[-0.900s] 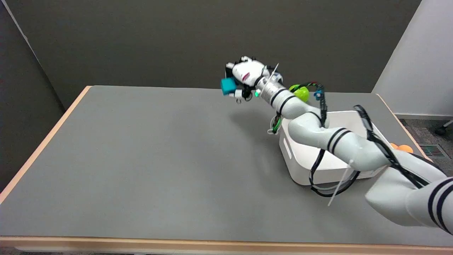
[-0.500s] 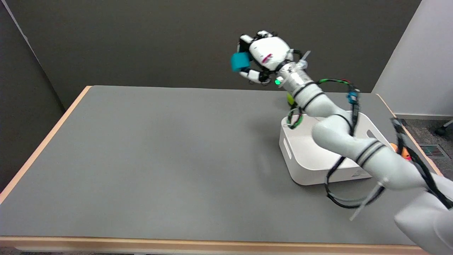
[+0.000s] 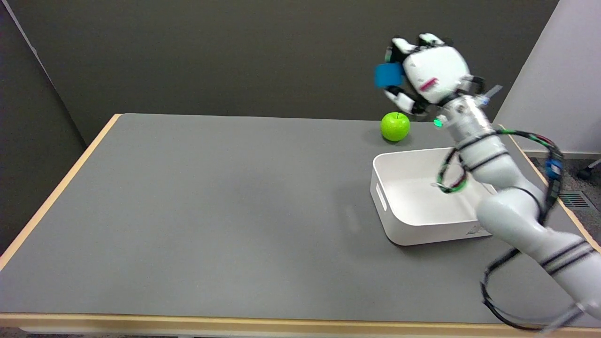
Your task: Place the blue cube in the box.
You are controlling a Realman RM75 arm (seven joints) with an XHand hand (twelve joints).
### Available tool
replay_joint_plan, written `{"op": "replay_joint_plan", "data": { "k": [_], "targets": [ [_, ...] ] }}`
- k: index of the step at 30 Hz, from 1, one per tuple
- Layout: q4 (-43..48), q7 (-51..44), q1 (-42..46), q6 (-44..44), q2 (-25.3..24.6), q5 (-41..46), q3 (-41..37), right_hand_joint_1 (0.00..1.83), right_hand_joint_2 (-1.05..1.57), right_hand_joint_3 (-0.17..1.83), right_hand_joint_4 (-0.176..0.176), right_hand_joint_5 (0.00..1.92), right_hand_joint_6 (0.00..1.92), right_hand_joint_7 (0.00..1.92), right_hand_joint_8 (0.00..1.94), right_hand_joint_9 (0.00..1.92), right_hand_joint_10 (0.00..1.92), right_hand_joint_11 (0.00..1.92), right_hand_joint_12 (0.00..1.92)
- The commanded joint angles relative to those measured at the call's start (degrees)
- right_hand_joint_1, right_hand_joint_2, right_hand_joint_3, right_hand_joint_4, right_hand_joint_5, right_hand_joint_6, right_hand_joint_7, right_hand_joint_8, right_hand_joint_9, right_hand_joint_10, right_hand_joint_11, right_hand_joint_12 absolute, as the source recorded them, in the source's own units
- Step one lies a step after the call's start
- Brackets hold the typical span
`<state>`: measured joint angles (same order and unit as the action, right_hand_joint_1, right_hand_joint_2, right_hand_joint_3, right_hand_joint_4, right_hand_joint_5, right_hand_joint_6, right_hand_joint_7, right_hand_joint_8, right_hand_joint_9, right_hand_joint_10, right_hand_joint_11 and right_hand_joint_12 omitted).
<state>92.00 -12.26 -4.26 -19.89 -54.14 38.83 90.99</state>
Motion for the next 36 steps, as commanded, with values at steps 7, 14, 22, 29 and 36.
{"op": "replay_joint_plan", "data": {
  "k": [7,14,22,29,36],
  "targets": [
    [3.66,-11.76,41.09,-25.71,-1.35,17.22,-18.17,1.18,1.11,0.38,-0.176,0.66,1.51,0.7,1.55,0.86,1.86,0.41,1.92],
    [-1.68,-11.47,45.36,-35.77,-2.5,22.69,-11.66,1.18,1.1,0.38,-0.176,0.66,1.51,0.71,1.55,0.87,1.86,0.43,1.92],
    [-8.96,-8.32,43.54,-46.64,-0.68,25.12,1.35,1.18,1.1,0.37,-0.176,0.66,1.51,0.71,1.54,0.86,1.84,0.43,1.92],
    [-9.2,-7.74,38.45,-46.47,2.24,24.71,6.17,1.18,1.1,0.37,-0.176,0.66,1.51,0.71,1.54,0.86,1.84,0.44,1.92],
    [-4.08,-8.0,34.07,-41.35,5.97,26.63,7.41,0.91,0.81,0.76,0.022,0.41,0.9,0.66,1.03,0.75,1.49,0.24,1.92]
  ]
}}
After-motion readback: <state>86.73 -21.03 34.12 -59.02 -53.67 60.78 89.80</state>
